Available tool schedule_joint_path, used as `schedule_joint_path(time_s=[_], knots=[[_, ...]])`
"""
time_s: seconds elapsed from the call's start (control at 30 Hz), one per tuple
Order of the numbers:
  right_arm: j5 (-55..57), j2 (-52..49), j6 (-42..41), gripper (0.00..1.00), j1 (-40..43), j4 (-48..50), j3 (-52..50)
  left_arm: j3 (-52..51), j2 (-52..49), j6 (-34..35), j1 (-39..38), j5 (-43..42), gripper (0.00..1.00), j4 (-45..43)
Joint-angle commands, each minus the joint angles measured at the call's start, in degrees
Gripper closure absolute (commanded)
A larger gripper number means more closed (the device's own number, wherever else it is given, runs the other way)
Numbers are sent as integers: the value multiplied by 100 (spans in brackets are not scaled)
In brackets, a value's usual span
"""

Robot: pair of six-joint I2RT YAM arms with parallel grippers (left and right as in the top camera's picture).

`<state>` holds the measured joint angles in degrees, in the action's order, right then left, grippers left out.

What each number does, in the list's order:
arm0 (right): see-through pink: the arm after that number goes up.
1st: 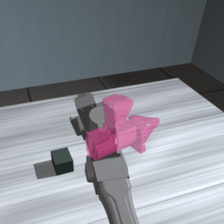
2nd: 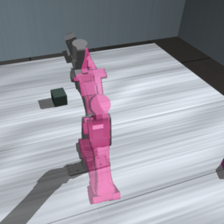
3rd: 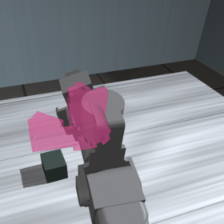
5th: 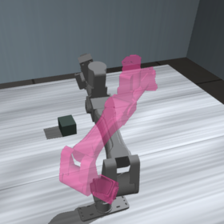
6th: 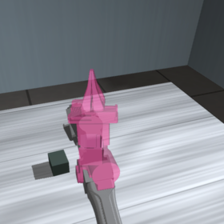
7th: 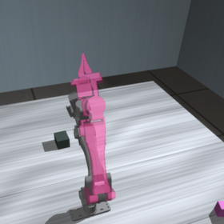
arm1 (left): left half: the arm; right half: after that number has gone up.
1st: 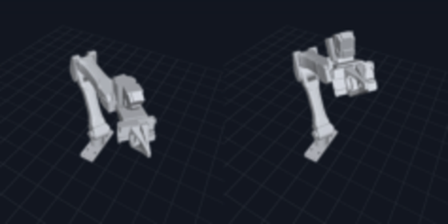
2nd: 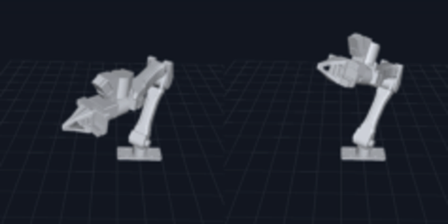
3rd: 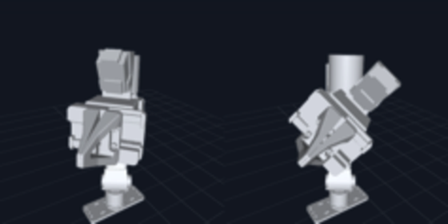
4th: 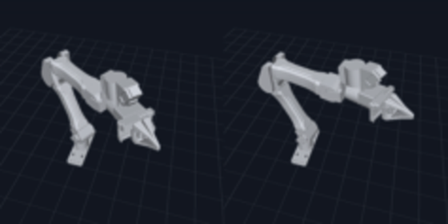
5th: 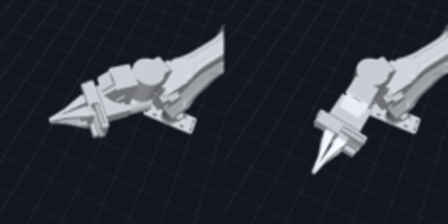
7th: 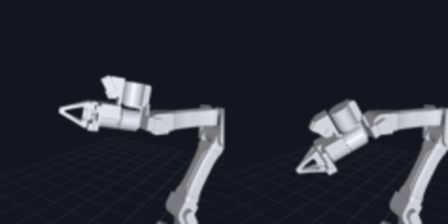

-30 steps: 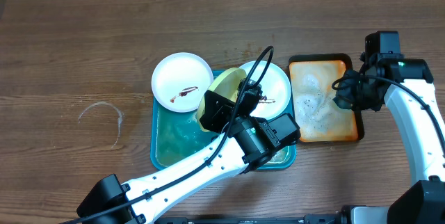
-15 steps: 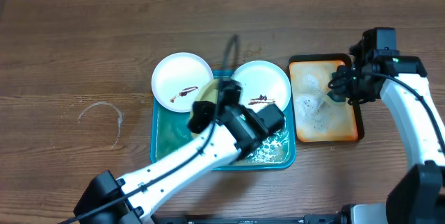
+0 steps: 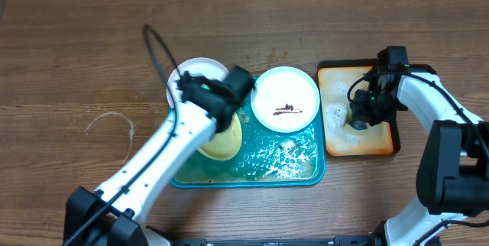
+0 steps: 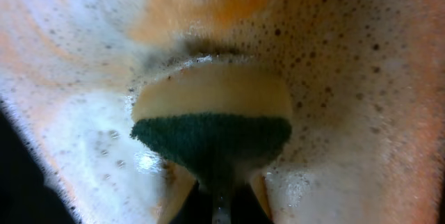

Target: Clean dirty plates on tray and stack at the side

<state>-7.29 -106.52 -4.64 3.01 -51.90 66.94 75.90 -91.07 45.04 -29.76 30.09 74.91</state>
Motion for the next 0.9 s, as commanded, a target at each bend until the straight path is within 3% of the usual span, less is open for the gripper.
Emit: schedule_joint_path(time_s=[0.0,0.2,0.37,0.53,0.87], knots=[[-52,-35,15,96,11,87,-94,44,153,-688,518,-1005,96,-249],[-52,-35,15,96,11,306,-341,44,164,-1602,1672,-2553,96,-833],[-52,-35,-4,96,11,330,-363,44,289,-2225,2374,-3252,96,-1176],[-52,-35,-4,96,11,317,-363,44,343,-2310,3067,-3010,96,-1331],[-52,-35,-4,96,11,304,-361,42,334,-1547,4898,-2328,96,-1598]])
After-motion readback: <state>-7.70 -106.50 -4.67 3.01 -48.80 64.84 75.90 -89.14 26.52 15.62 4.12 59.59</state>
